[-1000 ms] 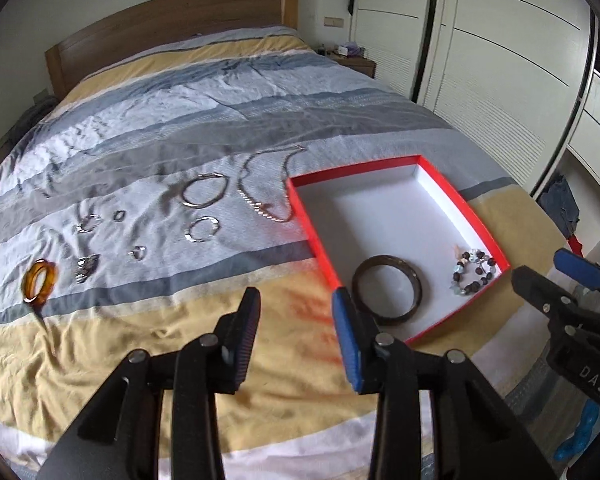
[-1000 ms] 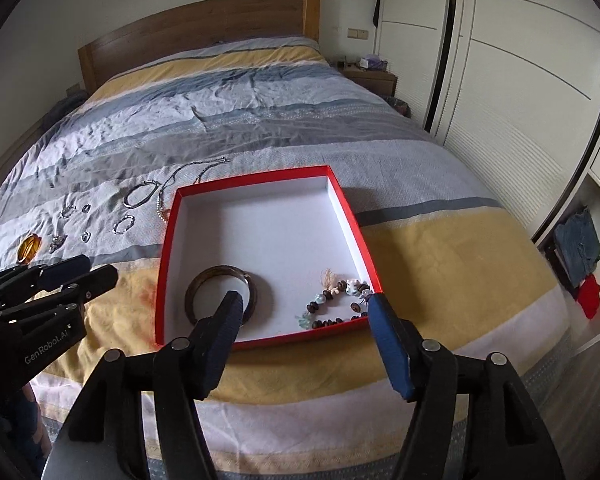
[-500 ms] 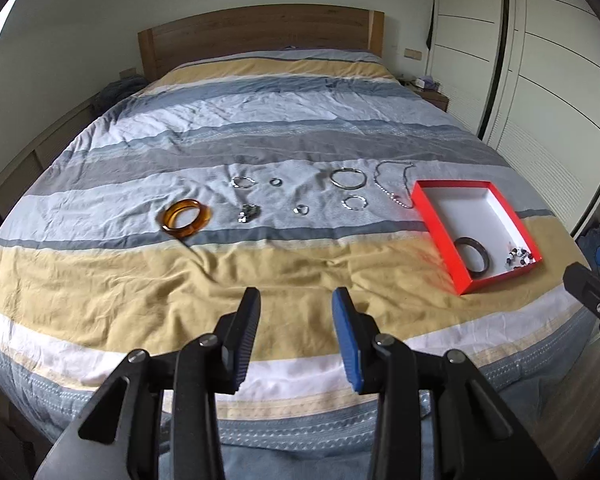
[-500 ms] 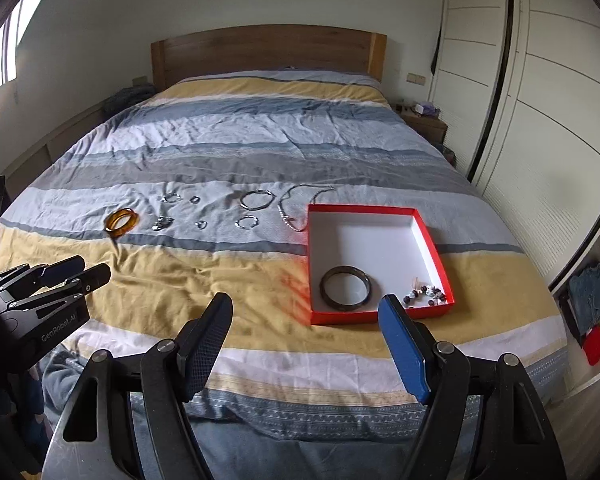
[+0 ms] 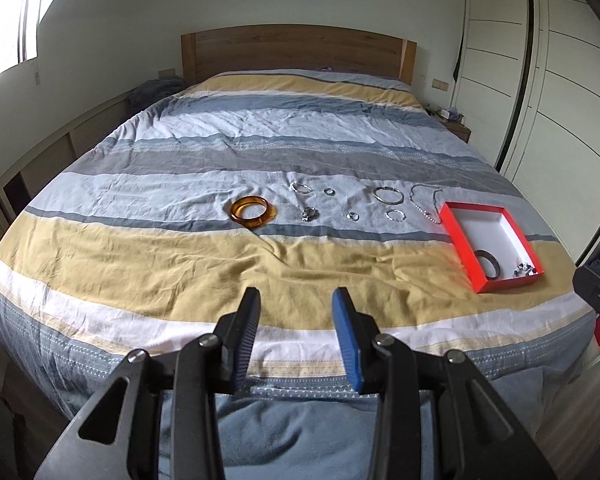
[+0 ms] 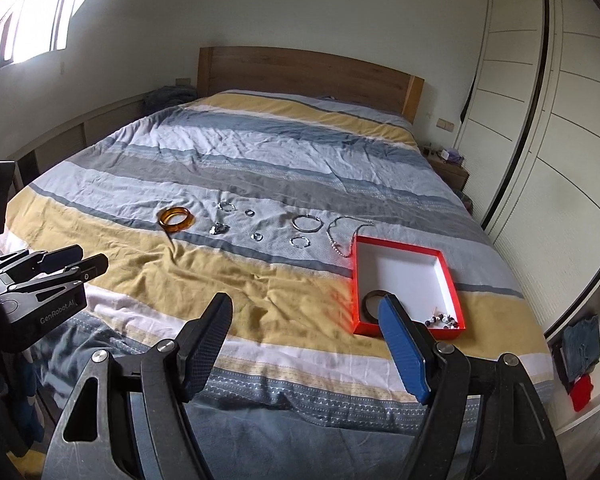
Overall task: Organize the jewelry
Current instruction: 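Withdraw both tools from the box back toward the jewelry, then grasp the silver ring with the right tool while the left tool grasps the amber bangle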
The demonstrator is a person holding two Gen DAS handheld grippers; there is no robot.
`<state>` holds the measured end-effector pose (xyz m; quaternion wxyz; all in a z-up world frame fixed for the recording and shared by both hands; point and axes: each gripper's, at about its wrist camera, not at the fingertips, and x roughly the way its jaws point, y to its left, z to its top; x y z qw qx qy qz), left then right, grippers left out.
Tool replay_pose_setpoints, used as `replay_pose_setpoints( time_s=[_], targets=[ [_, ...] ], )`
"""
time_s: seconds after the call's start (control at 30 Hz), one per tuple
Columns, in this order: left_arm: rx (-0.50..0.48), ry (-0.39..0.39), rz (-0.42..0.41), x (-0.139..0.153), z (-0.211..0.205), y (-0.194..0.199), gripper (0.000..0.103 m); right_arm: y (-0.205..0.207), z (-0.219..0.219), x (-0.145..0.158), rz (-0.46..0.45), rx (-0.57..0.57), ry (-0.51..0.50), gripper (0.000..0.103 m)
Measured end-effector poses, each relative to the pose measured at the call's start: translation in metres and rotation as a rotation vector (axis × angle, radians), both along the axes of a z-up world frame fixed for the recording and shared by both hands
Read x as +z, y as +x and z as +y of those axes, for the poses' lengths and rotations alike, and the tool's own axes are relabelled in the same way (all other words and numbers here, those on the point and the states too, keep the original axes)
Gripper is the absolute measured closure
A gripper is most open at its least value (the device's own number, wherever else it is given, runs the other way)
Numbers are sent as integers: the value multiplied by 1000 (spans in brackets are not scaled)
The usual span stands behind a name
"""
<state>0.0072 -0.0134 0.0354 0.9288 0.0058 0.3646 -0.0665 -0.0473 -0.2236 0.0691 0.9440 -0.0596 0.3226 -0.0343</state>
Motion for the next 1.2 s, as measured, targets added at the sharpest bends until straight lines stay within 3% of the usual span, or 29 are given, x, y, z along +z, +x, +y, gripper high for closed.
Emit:
replay_pose_setpoints(
  time_s=[0.27, 0.47, 0.6, 0.73, 0.87, 1.2],
  targets=[
    [38, -28, -9, 3, 29, -16, 59, -12, 22, 8, -20, 41, -15, 28],
    [36, -78, 66, -13, 49, -9, 59, -11, 6, 1, -21, 66, 139, 28],
    [51, -70, 117, -31, 57, 5, 59, 2, -4, -9, -11, 52, 184, 28],
    [71, -78, 169, -51, 66, 28, 59, 25, -13, -26, 20, 48, 221, 29],
    [99, -67, 200, -70, 75, 58, 59, 60, -18, -46, 74, 55, 253, 39],
    [158, -60, 246, -104, 82, 140, 59, 156, -13, -98, 181, 120, 281, 53]
  ],
)
